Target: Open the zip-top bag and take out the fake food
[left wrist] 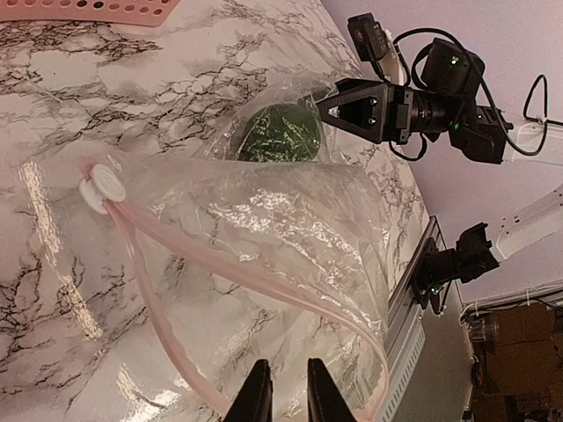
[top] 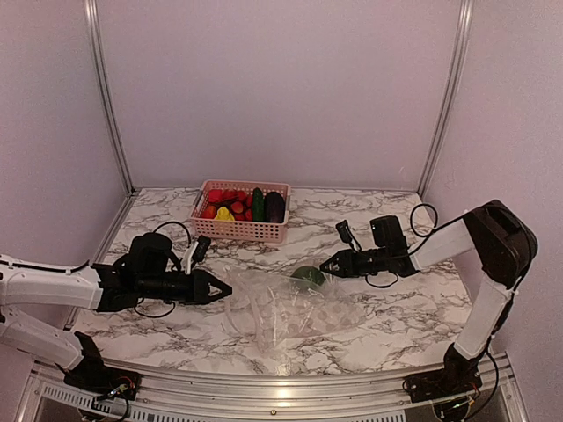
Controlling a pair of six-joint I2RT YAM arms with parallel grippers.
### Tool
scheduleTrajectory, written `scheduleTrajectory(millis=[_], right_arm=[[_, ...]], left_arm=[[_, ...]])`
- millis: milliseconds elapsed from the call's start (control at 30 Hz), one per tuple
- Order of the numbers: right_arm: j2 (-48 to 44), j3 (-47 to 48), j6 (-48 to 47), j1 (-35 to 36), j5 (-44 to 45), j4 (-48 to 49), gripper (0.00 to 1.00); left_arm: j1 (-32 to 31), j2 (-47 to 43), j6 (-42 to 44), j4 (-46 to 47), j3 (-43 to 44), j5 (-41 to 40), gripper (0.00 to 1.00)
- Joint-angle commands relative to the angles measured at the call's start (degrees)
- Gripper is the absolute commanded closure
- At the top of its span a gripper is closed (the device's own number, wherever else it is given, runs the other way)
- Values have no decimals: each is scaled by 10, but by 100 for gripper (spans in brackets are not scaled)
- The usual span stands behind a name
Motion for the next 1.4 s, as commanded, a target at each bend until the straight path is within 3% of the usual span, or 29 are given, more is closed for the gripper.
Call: scheduleTrajectory(millis=[0, 133, 333, 467, 700, 933, 1367], right_arm=[[14, -4, 8, 5, -10, 24, 65], [16, -5, 10, 12, -7, 25, 71], [25, -9, 11, 23, -7, 28, 93], [36, -8, 9, 35, -5, 28, 100], [63, 6, -3, 77, -4, 16, 100], [82, 4, -12, 107, -7, 7, 100], [89, 7, -33, 144, -74, 3, 100]], left_arm=[[-18, 53, 4, -5, 4, -8, 86], [-24, 121, -3, 62, 19, 2, 86], [-35, 225, -8, 134, 67, 16, 85], [-37, 286, -16, 171, 93, 17, 85], [-37, 393, -29, 229, 135, 14, 82], [-38, 437, -35, 263, 155, 22, 75], [-43, 445, -12, 302, 177, 63, 38]])
